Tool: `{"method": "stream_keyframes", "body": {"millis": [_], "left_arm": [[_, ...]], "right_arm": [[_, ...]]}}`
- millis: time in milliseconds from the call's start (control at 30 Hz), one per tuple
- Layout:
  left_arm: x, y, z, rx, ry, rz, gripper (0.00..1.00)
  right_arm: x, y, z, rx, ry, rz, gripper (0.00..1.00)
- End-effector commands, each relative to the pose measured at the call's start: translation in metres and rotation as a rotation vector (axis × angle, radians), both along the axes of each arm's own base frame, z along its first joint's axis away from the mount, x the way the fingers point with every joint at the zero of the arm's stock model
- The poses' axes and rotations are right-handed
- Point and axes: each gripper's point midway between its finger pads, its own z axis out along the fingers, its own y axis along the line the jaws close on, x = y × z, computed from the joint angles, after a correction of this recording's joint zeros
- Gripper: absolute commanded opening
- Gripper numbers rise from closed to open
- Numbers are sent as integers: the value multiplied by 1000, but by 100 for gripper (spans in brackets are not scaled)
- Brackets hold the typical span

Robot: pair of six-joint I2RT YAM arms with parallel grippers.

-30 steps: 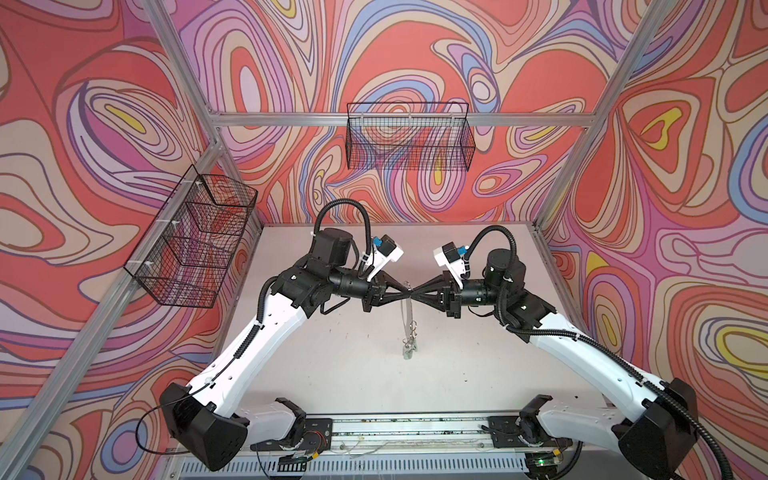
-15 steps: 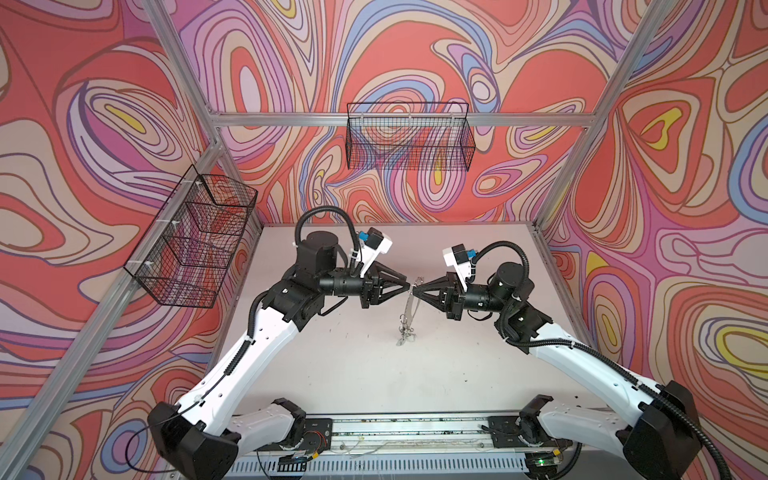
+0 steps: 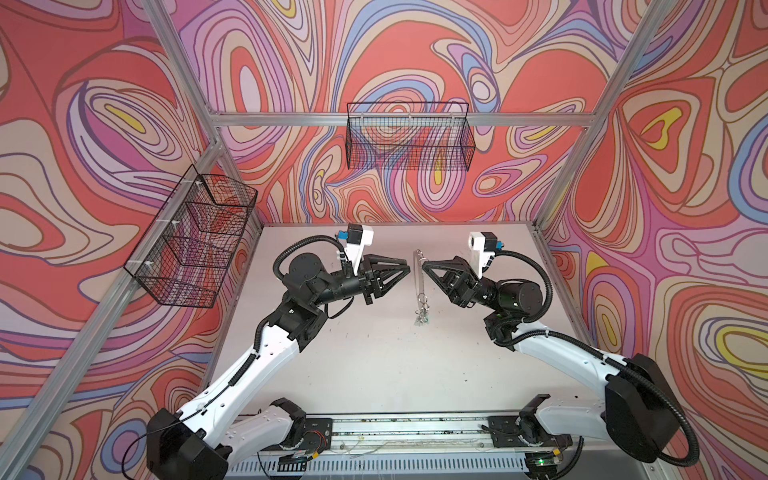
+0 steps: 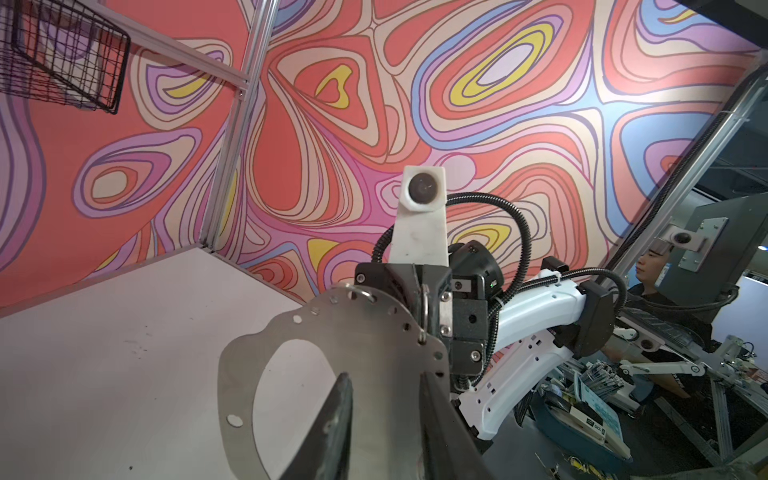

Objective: Put the keys on the keyring

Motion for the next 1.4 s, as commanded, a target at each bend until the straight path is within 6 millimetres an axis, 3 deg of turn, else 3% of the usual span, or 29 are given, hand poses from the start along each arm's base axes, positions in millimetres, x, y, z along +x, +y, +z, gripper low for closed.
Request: {"method": "stream_keyframes", "body": {"millis": [0, 300, 633, 833, 1100, 1267, 1367], "left_arm": [[-10, -3, 30, -98, -86, -13, 31], [-10, -15, 32, -109, -102, -22, 30], [-19, -22, 47, -133, -137, -66, 29], [-15, -25, 45, -117, -134, -55, 27], [-11, -31, 36, -89, -119, -60, 18], [-11, -33, 33, -79, -118, -60, 0], [-11, -31, 34, -70, -122, -49, 0]], "right_arm": [[-17, -16, 32, 150, -49, 46, 0], [-21, -19, 33, 158, -50, 43, 0], [-18, -15, 24, 125, -35, 37, 0], [-17, -14, 20, 113, -29, 39, 0], [-19, -14, 20, 109, -33, 43, 0], [-18, -14, 18, 106, -31, 38, 0], [-16, -12, 15, 96, -25, 33, 0]]}}
